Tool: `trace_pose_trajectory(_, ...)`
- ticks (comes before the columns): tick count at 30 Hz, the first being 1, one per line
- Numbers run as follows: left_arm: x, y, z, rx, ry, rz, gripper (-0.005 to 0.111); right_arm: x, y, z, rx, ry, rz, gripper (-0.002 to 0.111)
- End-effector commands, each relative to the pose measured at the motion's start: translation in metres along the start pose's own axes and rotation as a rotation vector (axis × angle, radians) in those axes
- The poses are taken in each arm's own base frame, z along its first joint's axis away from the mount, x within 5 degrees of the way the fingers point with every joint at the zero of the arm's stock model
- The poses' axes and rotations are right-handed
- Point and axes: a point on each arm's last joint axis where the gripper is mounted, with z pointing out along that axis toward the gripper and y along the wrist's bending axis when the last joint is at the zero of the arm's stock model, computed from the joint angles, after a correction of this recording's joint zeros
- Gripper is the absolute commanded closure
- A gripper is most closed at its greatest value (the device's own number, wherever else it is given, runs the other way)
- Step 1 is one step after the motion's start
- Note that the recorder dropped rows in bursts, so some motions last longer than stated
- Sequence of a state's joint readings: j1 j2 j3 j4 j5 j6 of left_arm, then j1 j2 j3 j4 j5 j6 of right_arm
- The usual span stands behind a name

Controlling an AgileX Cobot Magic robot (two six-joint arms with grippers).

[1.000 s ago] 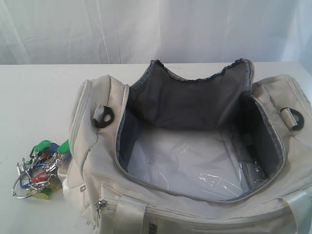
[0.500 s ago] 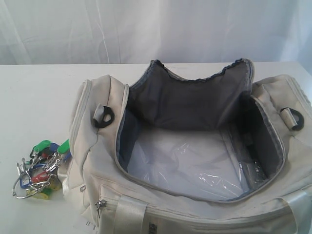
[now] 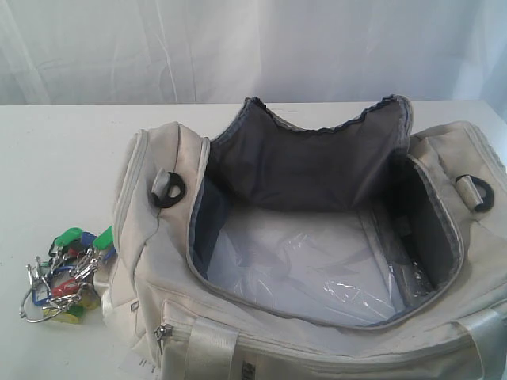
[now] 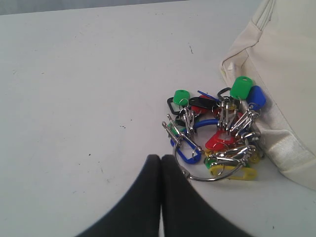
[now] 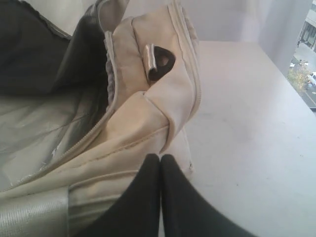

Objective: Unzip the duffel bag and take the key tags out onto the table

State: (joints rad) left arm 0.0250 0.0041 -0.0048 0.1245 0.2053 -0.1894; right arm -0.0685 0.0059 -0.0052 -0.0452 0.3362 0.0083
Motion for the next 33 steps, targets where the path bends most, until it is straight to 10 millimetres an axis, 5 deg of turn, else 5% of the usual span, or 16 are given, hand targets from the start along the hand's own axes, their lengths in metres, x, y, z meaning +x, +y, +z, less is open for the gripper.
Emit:
trace_pose_trajectory(1,0.0011,0.0,0.0003,-0.002,-0.003,-0.013,0.107,0.0016,-0.001,0.0001,0.016,0.001,-0.017,0.108)
trace_pose_trajectory(33,0.0011,0.0,0.0003,-0.002,-0.003,-0.013,0.107,0.0019,0.0006,0.0001,0.001,0.005,0.047,0.108)
